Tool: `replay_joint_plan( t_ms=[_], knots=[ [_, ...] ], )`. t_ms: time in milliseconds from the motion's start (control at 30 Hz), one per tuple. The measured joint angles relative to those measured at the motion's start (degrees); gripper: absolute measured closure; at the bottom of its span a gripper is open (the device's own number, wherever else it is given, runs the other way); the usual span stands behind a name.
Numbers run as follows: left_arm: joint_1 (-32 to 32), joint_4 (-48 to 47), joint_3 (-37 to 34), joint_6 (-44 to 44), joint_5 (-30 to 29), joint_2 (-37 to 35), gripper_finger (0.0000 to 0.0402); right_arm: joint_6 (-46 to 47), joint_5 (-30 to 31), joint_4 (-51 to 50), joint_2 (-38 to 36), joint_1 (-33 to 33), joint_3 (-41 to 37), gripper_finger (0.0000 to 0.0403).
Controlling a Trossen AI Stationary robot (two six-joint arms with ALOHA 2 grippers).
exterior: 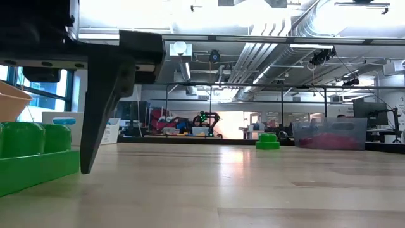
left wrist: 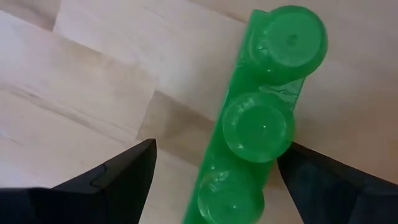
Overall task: Sort blocks
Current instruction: Put the green game piece into the yellow bin
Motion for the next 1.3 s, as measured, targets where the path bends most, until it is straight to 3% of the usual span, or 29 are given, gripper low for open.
replay_joint_plan(
  t_ms=[300, 667, 800, 1100, 1300],
  knots=[
    [0.05, -0.47, 0.35, -1.22, -3.03, -1.79, 0.0124, 0.04, -0.02, -0.3, 0.0, 0.0, 0.0, 0.0163],
    [-0.01, -0.34, 1.6, -3.59, -3.45, -1.93, 0.0293, 0.02, -0.04, -0.45, 0.0, 0.0, 0.0, 0.0163],
    [-0.01, -0.29, 1.6, -3.94, -3.47, -1.93, 0.0302, 0.02, -0.04, -0.52, 0.0, 0.0, 0.0, 0.0163],
    [-0.01, -0.38, 1.61, -3.54, -3.44, -1.93, 0.0282, 0.0, -0.07, -0.55, 0.0, 0.0, 0.02, 0.0163],
    [0.01, -1.07, 3.41, -4.35, -3.47, -1.93, 0.036, 0.0, -0.09, -1.06, 0.0, 0.0, 0.02, 0.0163]
  ],
)
